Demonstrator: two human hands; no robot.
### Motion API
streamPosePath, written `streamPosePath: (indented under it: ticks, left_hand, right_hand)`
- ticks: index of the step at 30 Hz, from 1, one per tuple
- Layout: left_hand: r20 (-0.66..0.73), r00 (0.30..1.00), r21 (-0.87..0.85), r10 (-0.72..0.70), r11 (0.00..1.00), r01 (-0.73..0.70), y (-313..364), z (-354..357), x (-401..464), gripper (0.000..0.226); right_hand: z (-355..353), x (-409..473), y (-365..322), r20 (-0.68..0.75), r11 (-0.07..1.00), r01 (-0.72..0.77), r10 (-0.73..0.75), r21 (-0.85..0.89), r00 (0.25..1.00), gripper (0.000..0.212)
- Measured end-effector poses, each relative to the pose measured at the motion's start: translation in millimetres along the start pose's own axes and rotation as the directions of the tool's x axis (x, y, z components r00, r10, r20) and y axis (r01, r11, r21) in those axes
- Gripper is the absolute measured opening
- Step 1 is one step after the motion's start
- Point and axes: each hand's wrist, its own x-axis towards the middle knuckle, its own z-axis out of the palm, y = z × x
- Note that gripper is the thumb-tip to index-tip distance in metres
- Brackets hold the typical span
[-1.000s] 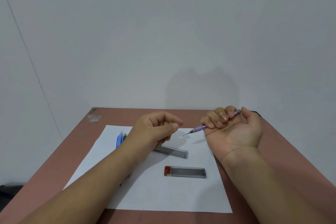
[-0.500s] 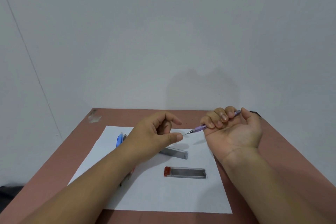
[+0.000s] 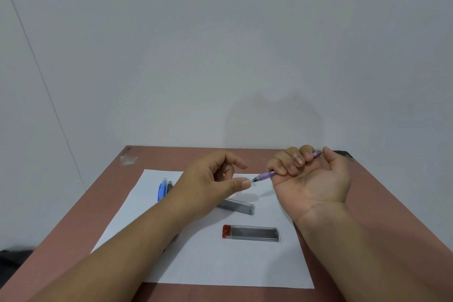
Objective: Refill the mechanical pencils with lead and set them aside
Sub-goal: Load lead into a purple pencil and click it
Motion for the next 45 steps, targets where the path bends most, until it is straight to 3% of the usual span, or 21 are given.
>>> streamPosePath:
  ticks: [9, 13, 18, 26, 32, 37, 41, 45]
  left_hand:
    - [-0.029, 1.0, -0.017, 0.005, 1.0, -0.006, 0.3, -1.4, 0.7, 0.023]
    - [-0.086, 0.996, 0.008, 0.013, 1.0, -0.012, 1.8, -2.6, 0.3, 0.018]
    - [-0.066, 0.995, 0.173, 0.069, 0.983, -0.056, 8.6, -0.2, -2.5, 0.024]
    - [0.105, 0.978, 0.411, 0.178, 0.888, -0.206, 31.1, 16.4, -15.7, 0.035]
    - [0.336, 0.913, 0.47, 0.232, 0.799, -0.376, 50.2, 51.0, -27.4, 0.045]
    - [0.55, 0.802, 0.434, 0.233, 0.741, -0.513, 54.9, 78.4, -39.7, 0.056]
    - [0.691, 0.688, 0.422, 0.222, 0.649, -0.633, 55.0, 87.4, -43.7, 0.058]
    - [0.73, 0.671, 0.459, 0.131, 0.633, -0.623, 55.4, 88.6, -48.0, 0.063]
  right_hand:
    - [4.0, -2.0, 7.1, 0.048, 0.995, -0.057, 0.061, -0.083, 0.997, 0.037]
    - [6.1, -5.5, 16.5, 0.027, 0.942, -0.077, 0.09, -0.327, 0.996, 0.026]
    - [9.4, -10.3, 17.0, 0.009, 0.807, -0.014, 0.024, -0.591, 1.0, 0.025]
    - [37.0, -35.8, -23.9, 0.097, 0.444, 0.163, -0.168, -0.881, 0.981, 0.018]
    - [35.2, -68.5, -90.0, 0.129, -0.107, 0.111, -0.185, -0.988, 0.974, 0.01]
    - [-16.2, -95.5, -128.6, 0.094, -0.592, -0.105, -0.296, -0.799, 0.951, 0.013]
    - [-45.2, -107.4, -134.3, 0.061, -0.71, -0.213, -0.339, -0.671, 0.939, 0.024]
    - [-56.9, -113.3, -126.2, 0.05, -0.708, -0.186, -0.298, -0.681, 0.953, 0.025]
